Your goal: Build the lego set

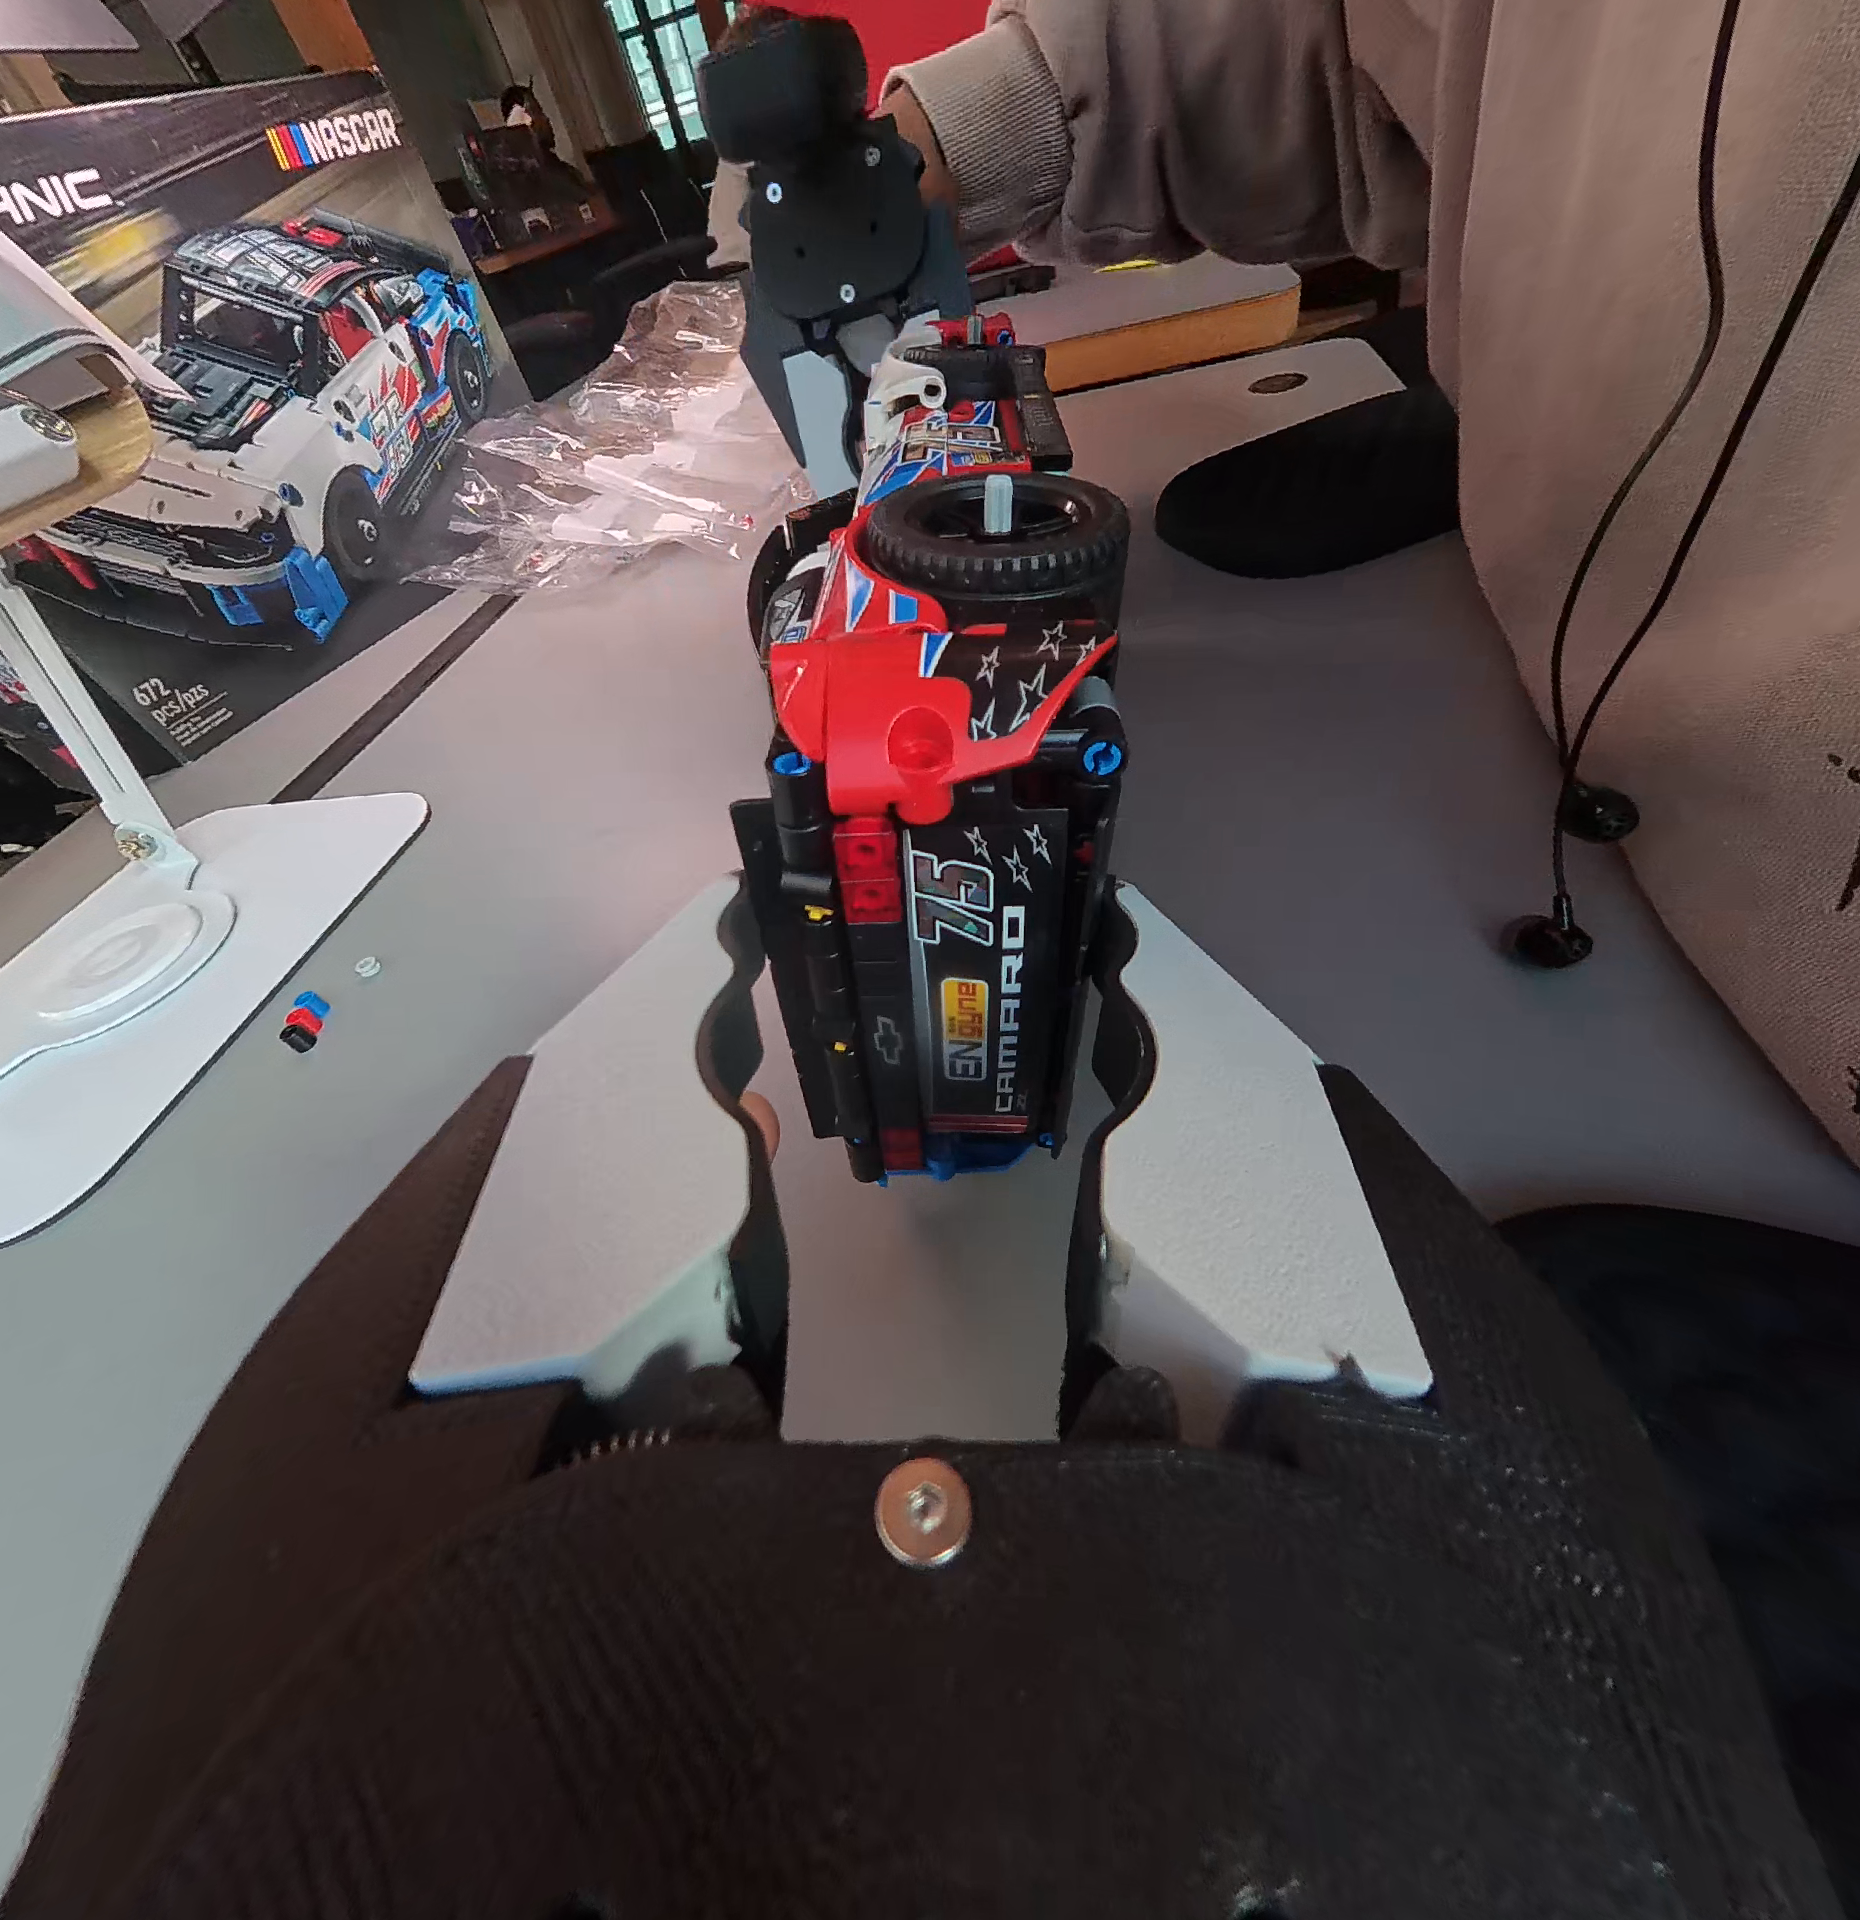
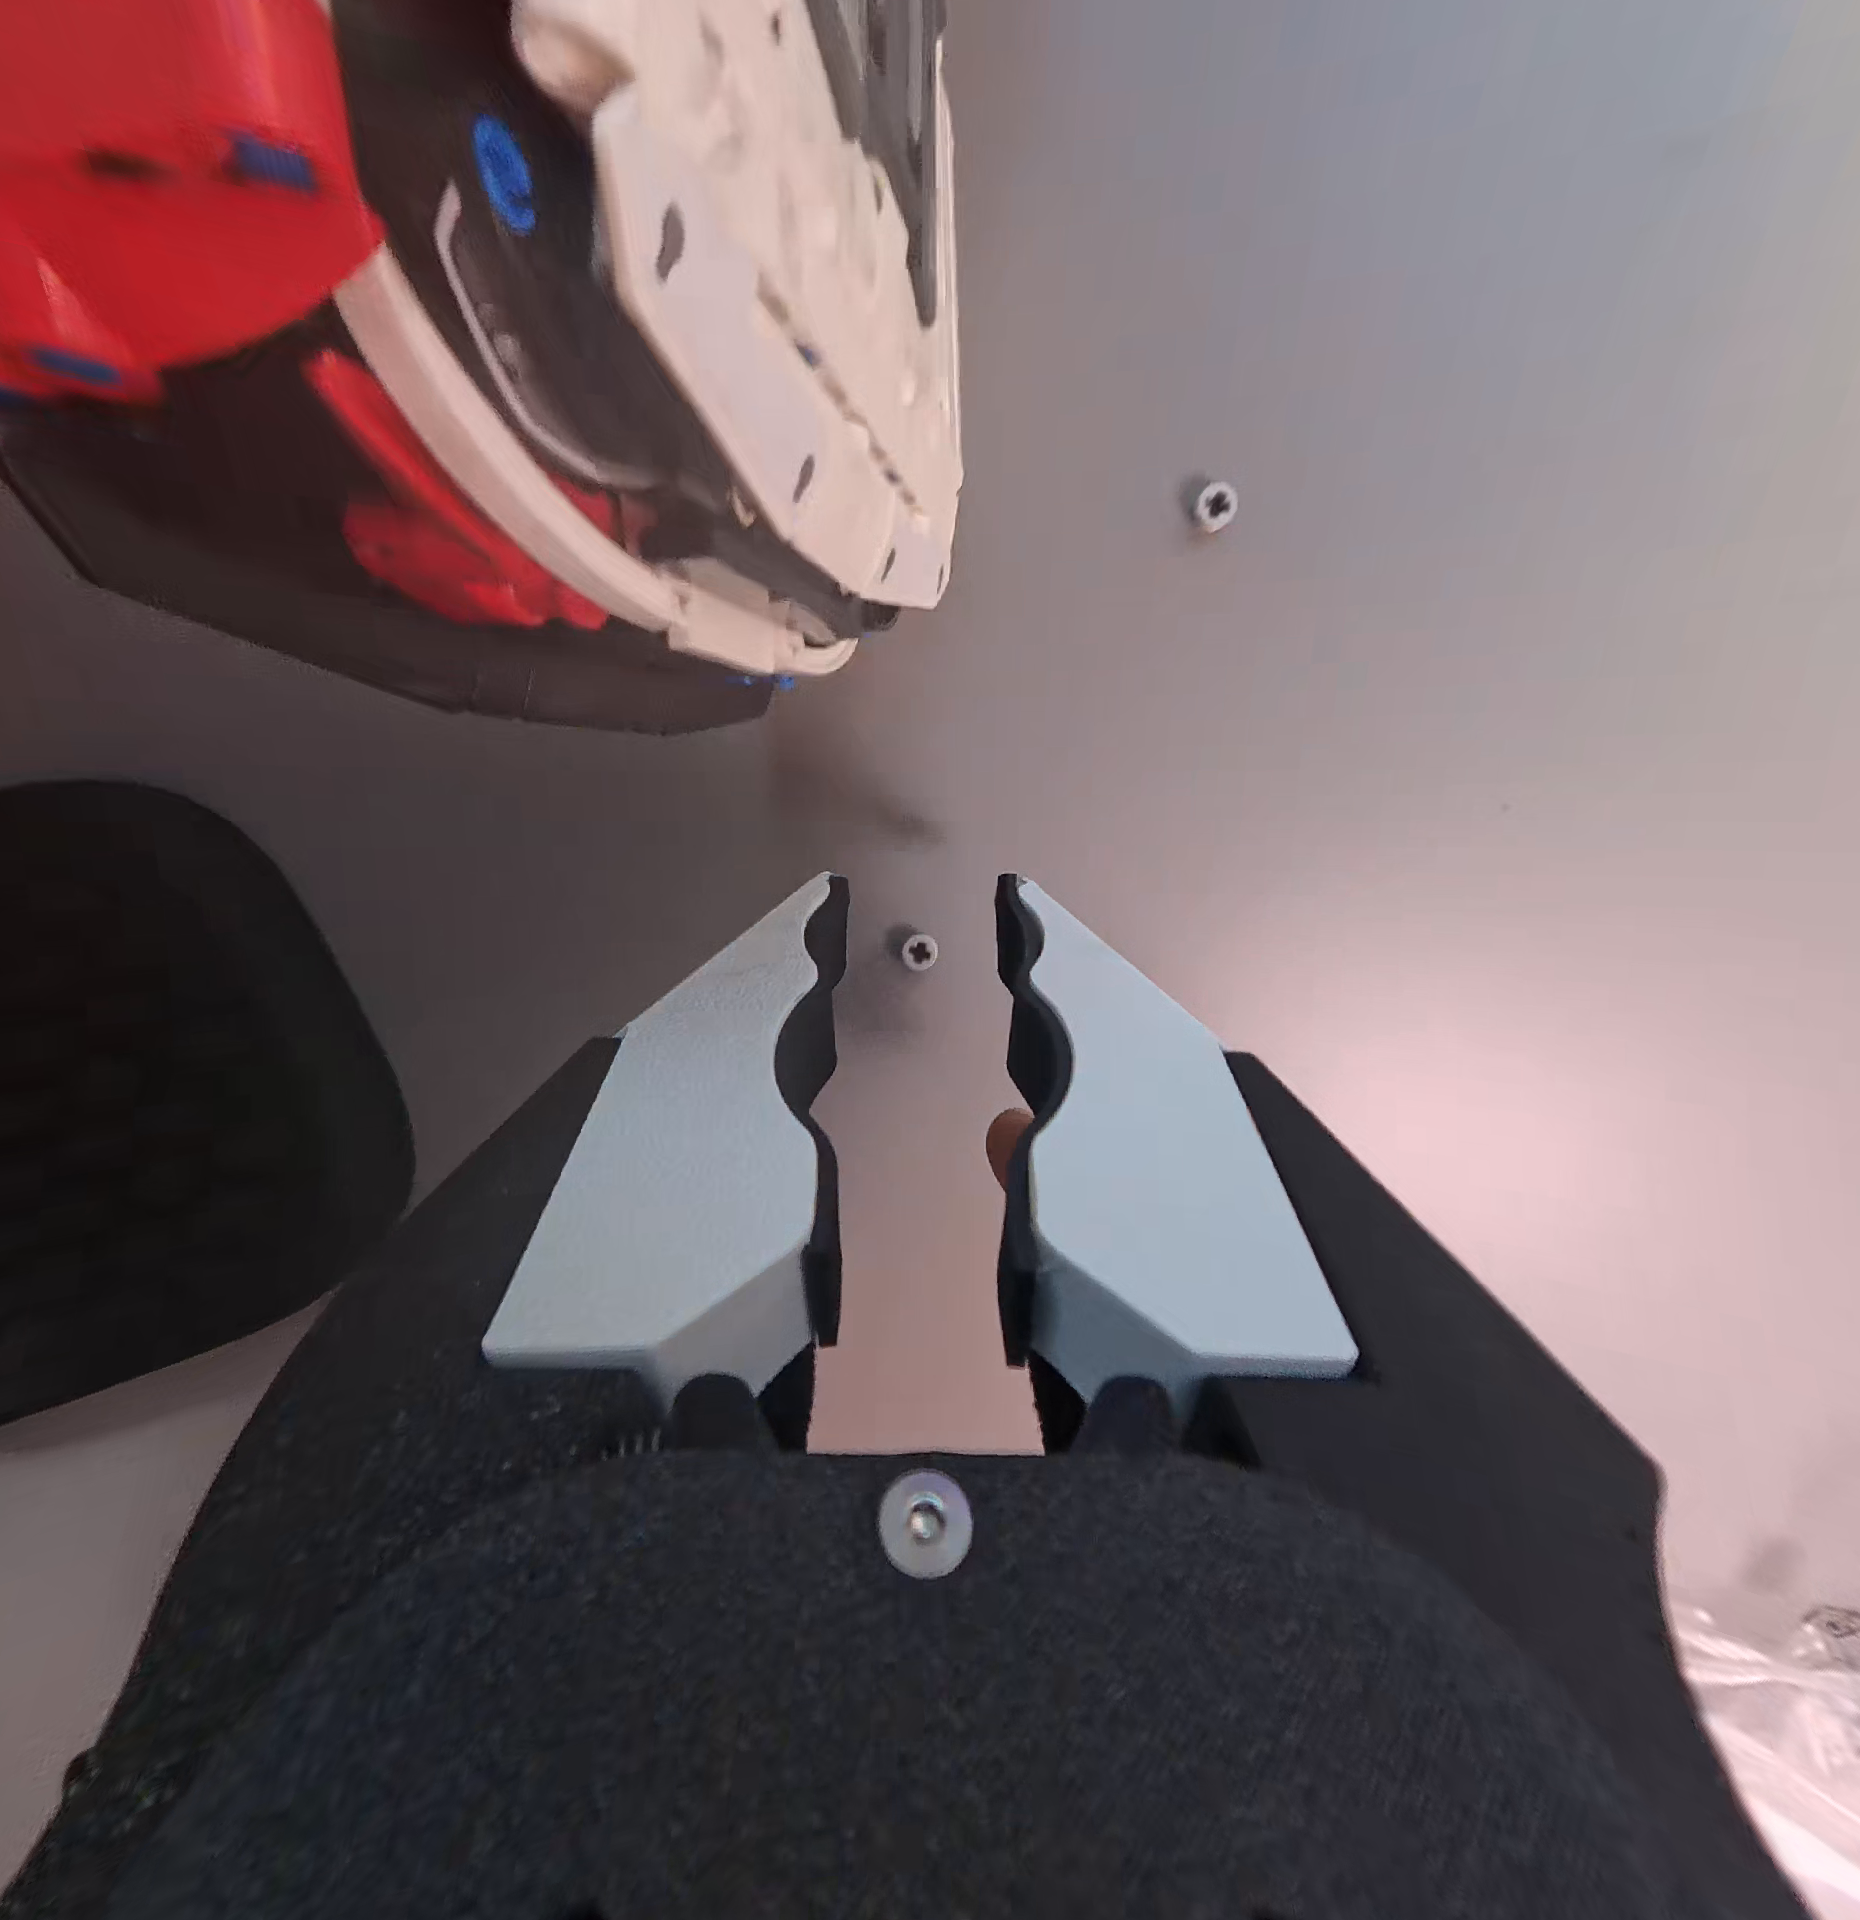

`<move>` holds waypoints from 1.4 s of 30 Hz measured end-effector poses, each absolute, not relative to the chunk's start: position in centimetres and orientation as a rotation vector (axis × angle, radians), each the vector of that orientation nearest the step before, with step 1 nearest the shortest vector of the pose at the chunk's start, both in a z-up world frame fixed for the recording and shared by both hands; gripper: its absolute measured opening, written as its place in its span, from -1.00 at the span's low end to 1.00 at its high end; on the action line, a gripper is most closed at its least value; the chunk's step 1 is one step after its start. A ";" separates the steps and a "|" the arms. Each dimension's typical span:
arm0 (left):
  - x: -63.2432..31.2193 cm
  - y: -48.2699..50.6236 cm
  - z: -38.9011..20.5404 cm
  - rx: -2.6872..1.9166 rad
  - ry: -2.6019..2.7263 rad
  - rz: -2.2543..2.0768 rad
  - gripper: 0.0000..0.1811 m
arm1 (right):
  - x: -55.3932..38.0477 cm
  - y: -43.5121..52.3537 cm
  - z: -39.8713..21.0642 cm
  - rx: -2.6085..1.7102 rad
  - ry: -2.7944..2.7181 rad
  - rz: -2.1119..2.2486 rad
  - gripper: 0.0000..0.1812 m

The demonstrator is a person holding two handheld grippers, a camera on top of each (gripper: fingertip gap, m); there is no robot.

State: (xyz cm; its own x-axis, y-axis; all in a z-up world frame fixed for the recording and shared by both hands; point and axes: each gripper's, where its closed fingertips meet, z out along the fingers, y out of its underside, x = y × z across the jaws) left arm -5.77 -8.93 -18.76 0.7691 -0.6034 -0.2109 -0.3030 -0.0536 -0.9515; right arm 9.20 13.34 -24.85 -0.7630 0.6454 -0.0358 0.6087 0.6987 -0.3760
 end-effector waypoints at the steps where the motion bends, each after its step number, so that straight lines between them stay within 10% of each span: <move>1: -5.8 -8.9 -18.7 -1.651 0.728 -0.287 -0.32 | 9.6 13.5 -25.2 -1.059 -2.797 0.554 -0.72; 14: -5.8 -8.8 -18.7 -1.650 0.703 -0.317 -0.32 | 9.8 14.5 -25.7 -1.176 -2.651 0.615 -0.96; 22: -5.8 -8.6 -18.7 -1.649 0.688 -0.328 -0.31 | 6.2 7.3 -11.6 -0.878 -2.456 0.926 -0.96; 42: -5.7 -8.7 -18.7 -1.650 0.705 -0.305 -0.31 | 6.8 3.7 -13.5 -0.630 -2.724 0.695 -0.96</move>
State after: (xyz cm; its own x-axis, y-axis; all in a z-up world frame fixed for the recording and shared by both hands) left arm -5.67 -8.69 -18.70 0.7777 -0.6004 -0.1863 -0.2754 -0.0591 -0.9595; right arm 6.80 3.75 -13.48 -0.8722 0.4688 0.1396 0.3445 0.7914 -0.5050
